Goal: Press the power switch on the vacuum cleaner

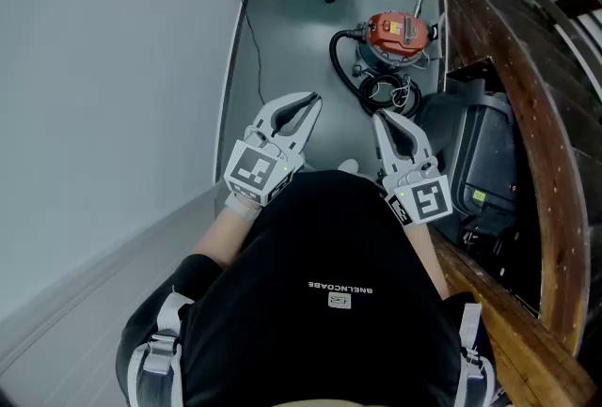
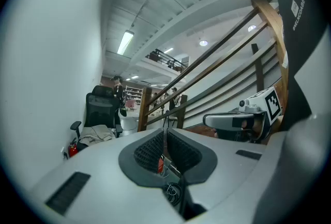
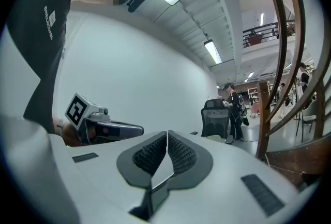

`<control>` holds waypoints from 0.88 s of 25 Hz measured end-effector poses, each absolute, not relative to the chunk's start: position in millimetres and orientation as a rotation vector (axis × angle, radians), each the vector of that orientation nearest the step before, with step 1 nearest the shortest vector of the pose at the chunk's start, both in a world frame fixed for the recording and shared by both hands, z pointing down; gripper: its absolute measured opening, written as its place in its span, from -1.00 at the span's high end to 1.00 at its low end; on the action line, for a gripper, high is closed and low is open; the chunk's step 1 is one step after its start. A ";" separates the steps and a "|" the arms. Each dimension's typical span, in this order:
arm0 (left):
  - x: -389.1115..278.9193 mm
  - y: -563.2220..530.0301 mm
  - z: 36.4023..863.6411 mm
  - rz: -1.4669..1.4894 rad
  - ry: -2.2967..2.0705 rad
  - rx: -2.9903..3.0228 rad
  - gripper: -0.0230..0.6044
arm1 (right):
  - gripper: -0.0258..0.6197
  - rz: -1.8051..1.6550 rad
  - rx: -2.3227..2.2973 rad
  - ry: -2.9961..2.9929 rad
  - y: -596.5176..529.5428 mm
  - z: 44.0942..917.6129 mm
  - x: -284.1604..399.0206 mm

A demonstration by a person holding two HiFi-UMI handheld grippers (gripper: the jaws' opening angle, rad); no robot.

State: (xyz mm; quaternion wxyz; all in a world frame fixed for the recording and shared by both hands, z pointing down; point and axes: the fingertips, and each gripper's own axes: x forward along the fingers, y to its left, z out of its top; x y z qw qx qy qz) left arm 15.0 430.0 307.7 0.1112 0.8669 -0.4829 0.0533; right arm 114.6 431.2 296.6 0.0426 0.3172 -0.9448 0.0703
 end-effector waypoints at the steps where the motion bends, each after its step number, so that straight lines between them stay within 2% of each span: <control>1: 16.2 428.8 306.7 0.153 -1.416 2.549 0.83 | 0.83 0.215 0.977 -2.889 430.5 296.1 116.1; 12: -1.6 419.4 307.1 0.165 -1.406 2.547 0.83 | 0.83 0.226 1.010 -2.874 425.7 297.0 100.8; 22: -65.3 427.7 317.1 0.176 -1.394 2.521 0.83 | 0.83 0.249 1.103 -2.855 412.1 294.4 64.6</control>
